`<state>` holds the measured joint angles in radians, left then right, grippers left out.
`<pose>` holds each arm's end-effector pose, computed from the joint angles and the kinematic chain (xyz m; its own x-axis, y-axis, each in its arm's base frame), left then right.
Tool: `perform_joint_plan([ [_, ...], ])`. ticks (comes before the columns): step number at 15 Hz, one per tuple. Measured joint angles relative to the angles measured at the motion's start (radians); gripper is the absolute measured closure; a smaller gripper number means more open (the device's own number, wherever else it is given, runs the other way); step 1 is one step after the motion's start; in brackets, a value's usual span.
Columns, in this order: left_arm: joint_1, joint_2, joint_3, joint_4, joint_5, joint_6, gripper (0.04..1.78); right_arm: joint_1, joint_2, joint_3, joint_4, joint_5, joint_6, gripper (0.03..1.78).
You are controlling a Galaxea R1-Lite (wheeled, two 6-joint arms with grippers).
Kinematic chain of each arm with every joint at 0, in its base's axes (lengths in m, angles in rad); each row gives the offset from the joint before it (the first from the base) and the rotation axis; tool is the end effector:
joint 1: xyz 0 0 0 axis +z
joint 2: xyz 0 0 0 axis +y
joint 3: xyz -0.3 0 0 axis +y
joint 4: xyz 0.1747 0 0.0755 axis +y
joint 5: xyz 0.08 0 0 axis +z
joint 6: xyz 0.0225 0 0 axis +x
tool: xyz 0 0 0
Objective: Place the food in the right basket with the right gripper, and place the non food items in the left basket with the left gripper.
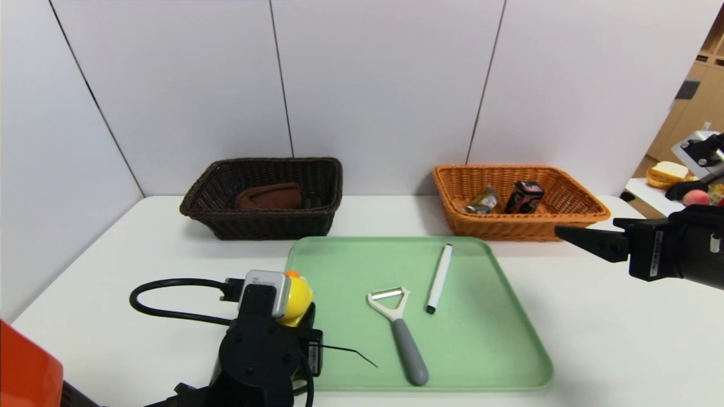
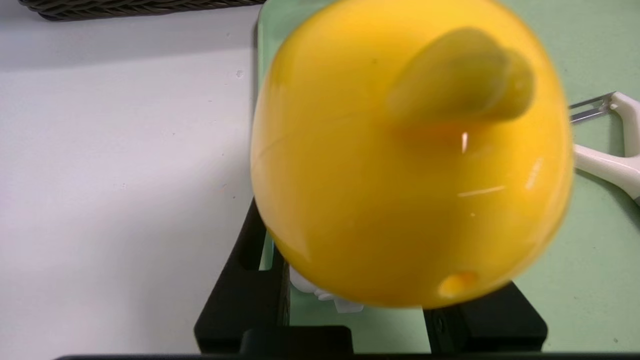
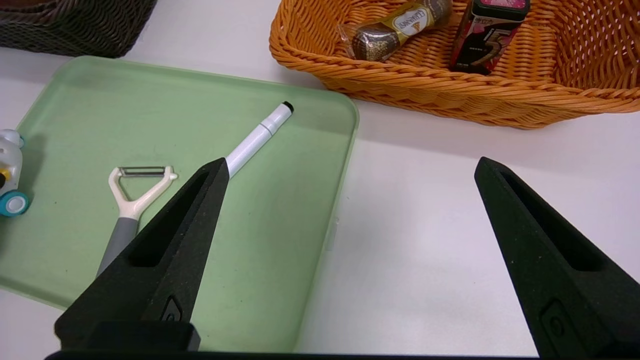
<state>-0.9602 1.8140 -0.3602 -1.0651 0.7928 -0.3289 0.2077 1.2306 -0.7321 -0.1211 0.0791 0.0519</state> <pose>0.1601 -0.2008 0.0902 0.9560 -0.1237 -0.2660 0.1163 0.9923 -0.0434 0.1803 0.0398 0.2278 0.8905 0.2684 -0.3674 -0.2584 0.9629 0.0773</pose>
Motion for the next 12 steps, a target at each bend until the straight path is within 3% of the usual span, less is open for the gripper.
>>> perform_joint_plan([
  [12,0.000,-0.017,-0.037,-0.001,0.000,0.037,1.13,-0.006,0.005,0.001,0.000,0.009,0.002,0.11],
])
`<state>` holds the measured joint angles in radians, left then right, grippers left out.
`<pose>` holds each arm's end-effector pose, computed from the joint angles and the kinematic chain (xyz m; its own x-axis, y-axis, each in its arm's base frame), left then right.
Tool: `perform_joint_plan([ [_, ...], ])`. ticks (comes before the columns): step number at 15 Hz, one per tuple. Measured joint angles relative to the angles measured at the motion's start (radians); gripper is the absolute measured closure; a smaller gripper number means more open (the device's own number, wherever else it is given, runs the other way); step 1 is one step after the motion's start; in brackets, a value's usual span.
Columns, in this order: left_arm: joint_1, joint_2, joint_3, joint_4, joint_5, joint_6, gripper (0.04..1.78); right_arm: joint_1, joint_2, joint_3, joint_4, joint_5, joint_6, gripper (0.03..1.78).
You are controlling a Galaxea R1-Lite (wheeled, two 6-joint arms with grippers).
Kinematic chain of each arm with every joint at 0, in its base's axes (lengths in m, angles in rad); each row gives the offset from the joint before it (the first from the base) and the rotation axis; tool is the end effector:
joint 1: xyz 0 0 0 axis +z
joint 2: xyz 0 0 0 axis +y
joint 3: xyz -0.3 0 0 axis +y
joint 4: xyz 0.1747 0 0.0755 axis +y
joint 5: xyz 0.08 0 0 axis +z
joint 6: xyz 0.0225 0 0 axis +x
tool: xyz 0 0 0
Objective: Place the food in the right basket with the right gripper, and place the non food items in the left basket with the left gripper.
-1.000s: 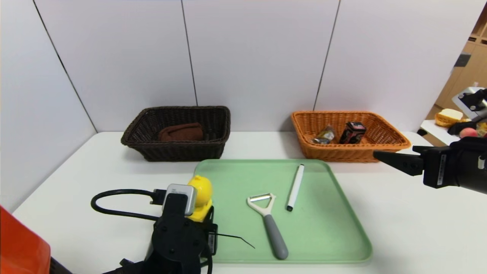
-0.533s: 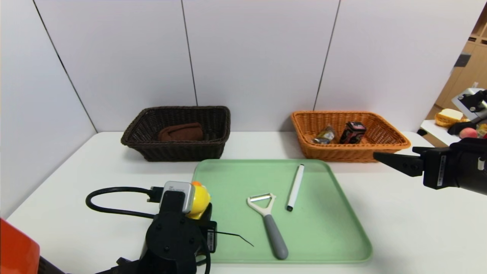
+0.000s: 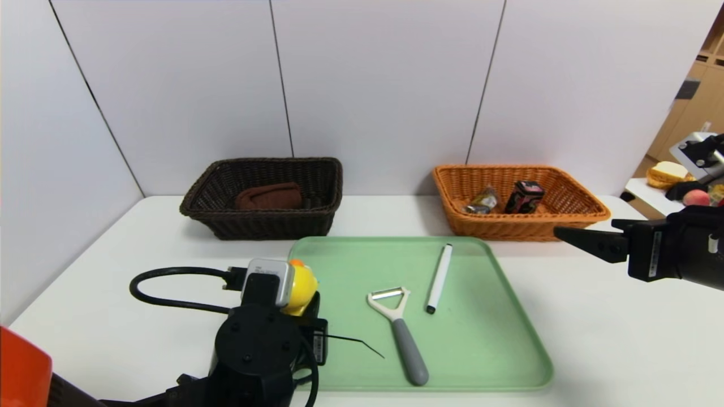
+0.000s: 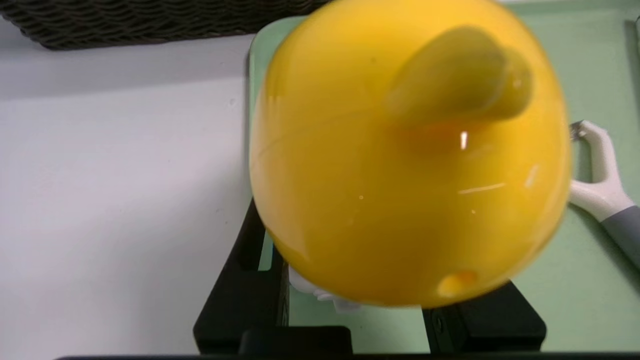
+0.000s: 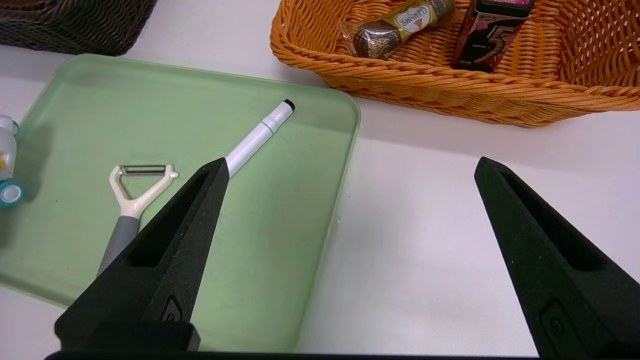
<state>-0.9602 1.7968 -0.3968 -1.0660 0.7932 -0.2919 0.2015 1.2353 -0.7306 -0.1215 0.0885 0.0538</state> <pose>0.1632 -0.2053 0.1016 0.9639 -0.1345 -0.2300 0.1267 0.9908 -0.0481 0.1815 0.0391 0.2266 0.8875 0.2715 -0.3724 -0.2596 0.9622 0.0829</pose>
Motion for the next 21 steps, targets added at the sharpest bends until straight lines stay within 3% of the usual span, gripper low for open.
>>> perform_joint_plan([
  [6,0.005,-0.091,-0.086,0.029,-0.002,0.117,1.13,-0.004,0.012,-0.004,0.000,0.007,0.000,0.11],
  [9,0.029,-0.184,-0.176,0.153,-0.008,0.130,1.13,-0.004,0.022,-0.010,0.000,0.012,0.000,0.11],
  [11,0.108,-0.254,-0.270,0.281,-0.046,0.130,1.13,-0.004,0.027,-0.010,-0.001,0.012,0.000,0.11],
  [14,0.290,-0.316,-0.399,0.431,-0.148,0.128,1.13,-0.004,0.034,-0.010,-0.001,0.012,-0.001,0.11],
  [17,0.486,-0.307,-0.509,0.470,-0.244,0.128,1.13,-0.004,0.036,-0.008,-0.001,0.010,0.000,0.11],
  [21,0.685,-0.180,-0.643,0.477,-0.343,0.123,1.13,-0.005,0.038,-0.001,0.000,0.009,0.001,0.11],
])
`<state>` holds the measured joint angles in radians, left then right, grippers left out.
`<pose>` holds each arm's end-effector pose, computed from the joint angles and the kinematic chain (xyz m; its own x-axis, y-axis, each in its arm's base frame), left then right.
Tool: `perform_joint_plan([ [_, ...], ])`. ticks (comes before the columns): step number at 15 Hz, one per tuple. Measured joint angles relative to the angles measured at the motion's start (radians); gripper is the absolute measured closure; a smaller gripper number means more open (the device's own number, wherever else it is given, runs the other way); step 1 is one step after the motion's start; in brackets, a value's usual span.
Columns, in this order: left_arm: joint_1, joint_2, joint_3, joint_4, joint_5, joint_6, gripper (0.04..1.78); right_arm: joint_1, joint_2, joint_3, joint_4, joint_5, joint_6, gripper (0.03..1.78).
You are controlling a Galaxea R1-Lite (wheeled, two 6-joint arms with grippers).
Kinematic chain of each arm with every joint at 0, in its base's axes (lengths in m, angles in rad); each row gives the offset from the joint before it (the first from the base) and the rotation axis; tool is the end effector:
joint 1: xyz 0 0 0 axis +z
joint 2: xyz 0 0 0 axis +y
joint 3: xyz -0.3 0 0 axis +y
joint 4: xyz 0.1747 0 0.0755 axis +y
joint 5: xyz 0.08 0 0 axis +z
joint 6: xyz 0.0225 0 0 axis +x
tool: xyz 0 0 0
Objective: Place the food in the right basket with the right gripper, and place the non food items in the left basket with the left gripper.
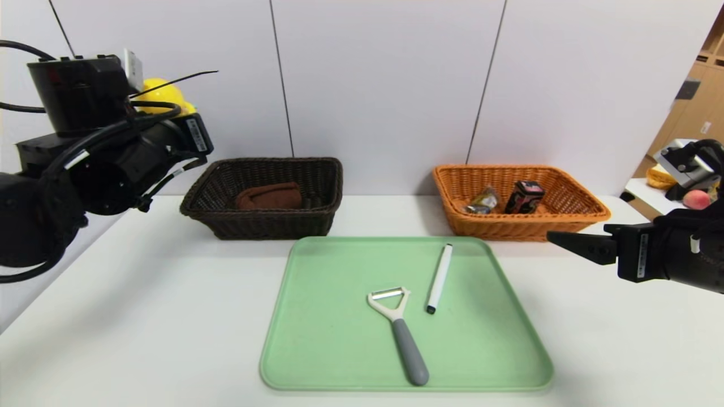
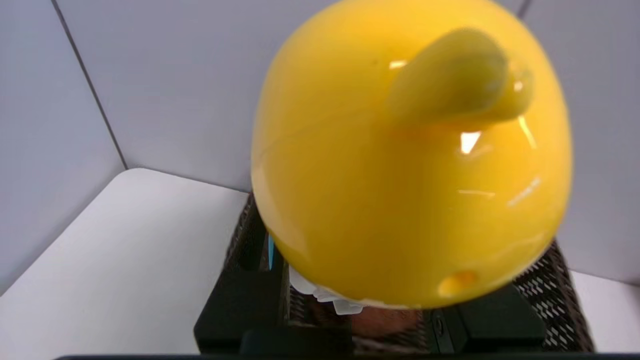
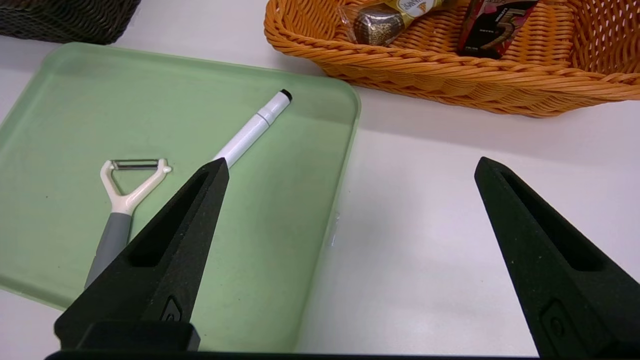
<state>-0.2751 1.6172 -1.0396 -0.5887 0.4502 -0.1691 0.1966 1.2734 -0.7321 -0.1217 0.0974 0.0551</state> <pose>0.2931 -0.0725 0.2687 0.9847 0.1742 0.0100 -0.1699 0.9701 -0.1730 0.1901 0.0401 0.2198 0.8724 0.2729 -0.4055 -0.2591 0.9617 0.0899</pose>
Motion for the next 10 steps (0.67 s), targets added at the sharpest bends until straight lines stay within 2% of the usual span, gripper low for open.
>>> perform_joint_plan([
  [4,0.093,0.161,-0.114,0.001,-0.064,-0.003,1.13,-0.001,0.011,0.000,0.000,0.000,0.000,0.11],
  [10,0.125,0.368,-0.261,0.039,-0.149,-0.001,1.13,-0.001,0.023,-0.005,-0.001,0.001,0.019,0.11],
])
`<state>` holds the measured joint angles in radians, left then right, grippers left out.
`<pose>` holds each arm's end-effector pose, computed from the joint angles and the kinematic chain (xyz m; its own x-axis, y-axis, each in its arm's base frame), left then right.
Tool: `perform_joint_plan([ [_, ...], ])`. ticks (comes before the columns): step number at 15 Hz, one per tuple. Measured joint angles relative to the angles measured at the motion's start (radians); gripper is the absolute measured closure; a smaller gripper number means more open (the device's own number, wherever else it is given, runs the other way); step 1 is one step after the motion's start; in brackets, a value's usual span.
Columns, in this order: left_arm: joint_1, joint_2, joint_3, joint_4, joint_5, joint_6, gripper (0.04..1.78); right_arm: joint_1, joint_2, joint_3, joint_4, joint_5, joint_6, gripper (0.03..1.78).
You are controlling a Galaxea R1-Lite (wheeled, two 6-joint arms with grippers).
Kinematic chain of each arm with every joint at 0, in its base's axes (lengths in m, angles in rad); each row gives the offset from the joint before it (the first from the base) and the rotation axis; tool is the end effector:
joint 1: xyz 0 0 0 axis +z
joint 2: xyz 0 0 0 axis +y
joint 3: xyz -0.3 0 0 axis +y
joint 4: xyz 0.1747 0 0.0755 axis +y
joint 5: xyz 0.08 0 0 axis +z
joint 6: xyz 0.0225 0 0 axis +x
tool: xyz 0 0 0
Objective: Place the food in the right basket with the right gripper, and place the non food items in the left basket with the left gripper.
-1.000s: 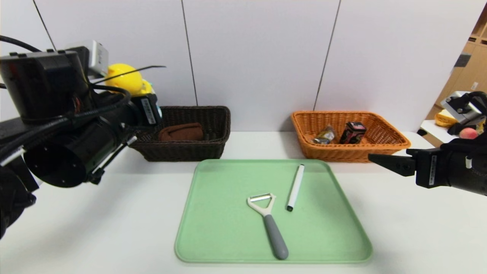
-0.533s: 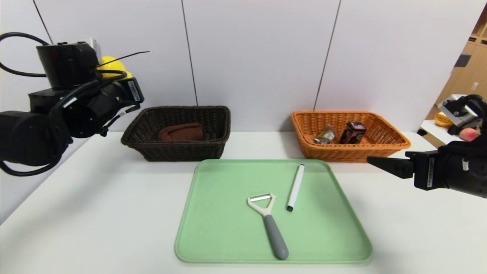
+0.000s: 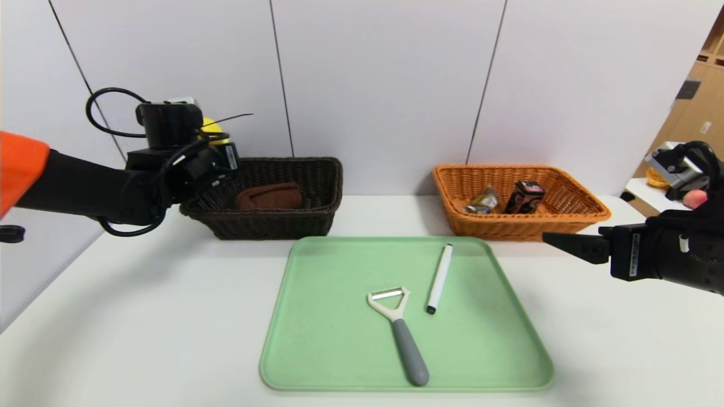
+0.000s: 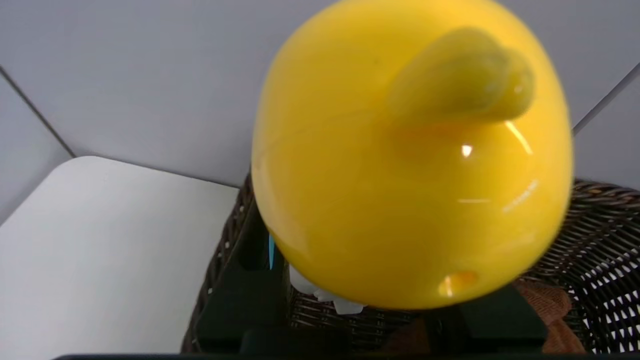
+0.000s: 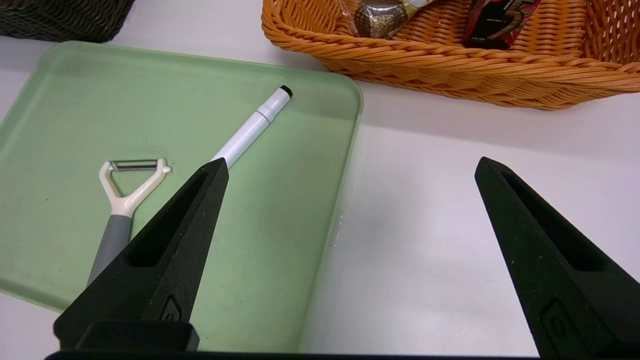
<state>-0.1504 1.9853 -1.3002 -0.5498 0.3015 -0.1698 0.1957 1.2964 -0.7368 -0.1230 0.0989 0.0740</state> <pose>0.4009 -0.0540 0.2088 0.9800 0.1518 -0.1288 -0.1683 0.9774 -0.1280 0.1954 0.0410 0.2167 0.8654 0.2722 -0.4208 -0.2498 0.9622 0.1086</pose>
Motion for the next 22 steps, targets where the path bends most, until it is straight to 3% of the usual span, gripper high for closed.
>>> perform_joint_plan([
  [11,0.011,0.181,-0.225,0.130,-0.029,0.000,1.13,0.000,0.005,0.006,-0.026,0.001,0.002,0.10],
  [14,0.012,0.191,-0.238,0.134,-0.029,-0.001,1.13,0.000,0.018,0.013,-0.074,0.002,0.010,0.10],
  [22,0.007,0.097,-0.186,0.248,-0.033,-0.014,1.13,0.000,0.029,0.019,-0.075,0.000,0.022,0.10],
])
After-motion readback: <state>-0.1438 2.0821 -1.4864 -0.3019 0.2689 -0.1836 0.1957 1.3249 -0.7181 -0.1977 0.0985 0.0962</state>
